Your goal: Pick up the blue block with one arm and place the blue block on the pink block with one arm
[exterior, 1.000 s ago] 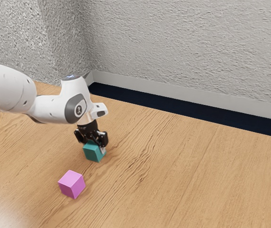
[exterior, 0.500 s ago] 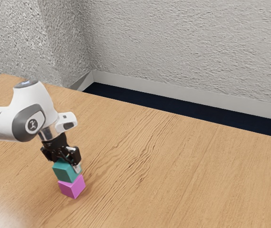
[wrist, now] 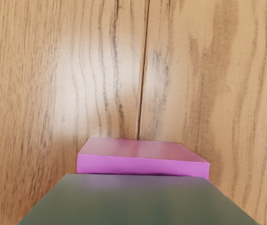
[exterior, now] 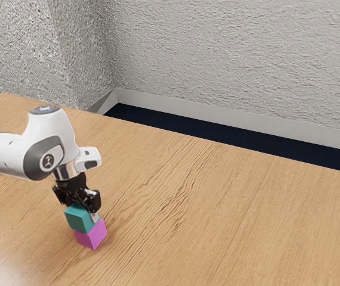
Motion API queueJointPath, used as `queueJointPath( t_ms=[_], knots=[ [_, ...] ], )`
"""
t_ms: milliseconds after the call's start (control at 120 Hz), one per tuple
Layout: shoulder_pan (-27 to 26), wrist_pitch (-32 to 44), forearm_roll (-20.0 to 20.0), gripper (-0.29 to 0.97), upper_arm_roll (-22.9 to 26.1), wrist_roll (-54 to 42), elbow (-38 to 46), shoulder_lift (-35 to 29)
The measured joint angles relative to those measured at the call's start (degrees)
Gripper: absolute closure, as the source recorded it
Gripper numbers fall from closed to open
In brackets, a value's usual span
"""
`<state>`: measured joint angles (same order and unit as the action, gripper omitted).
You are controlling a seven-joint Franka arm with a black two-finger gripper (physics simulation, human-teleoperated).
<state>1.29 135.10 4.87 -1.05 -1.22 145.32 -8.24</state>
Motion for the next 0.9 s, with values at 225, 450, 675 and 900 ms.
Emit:
queueJointPath(
  t_ms=[225, 450, 675, 900],
  knots=[
    [0.07, 0.23, 0.31, 0.23, 0.60, -0.14, -0.18, 0.41],
    [0.20, -1.23, 0.56, 0.08, 0.74, -0.70, -5.35, -2.81],
    [2.01, -17.54, -2.72, 0.03, 0.41, -4.51, -31.44, -5.03],
    [1.53, -29.13, -4.47, 0.01, 0.51, -9.85, -34.74, -6.24]
  ],
)
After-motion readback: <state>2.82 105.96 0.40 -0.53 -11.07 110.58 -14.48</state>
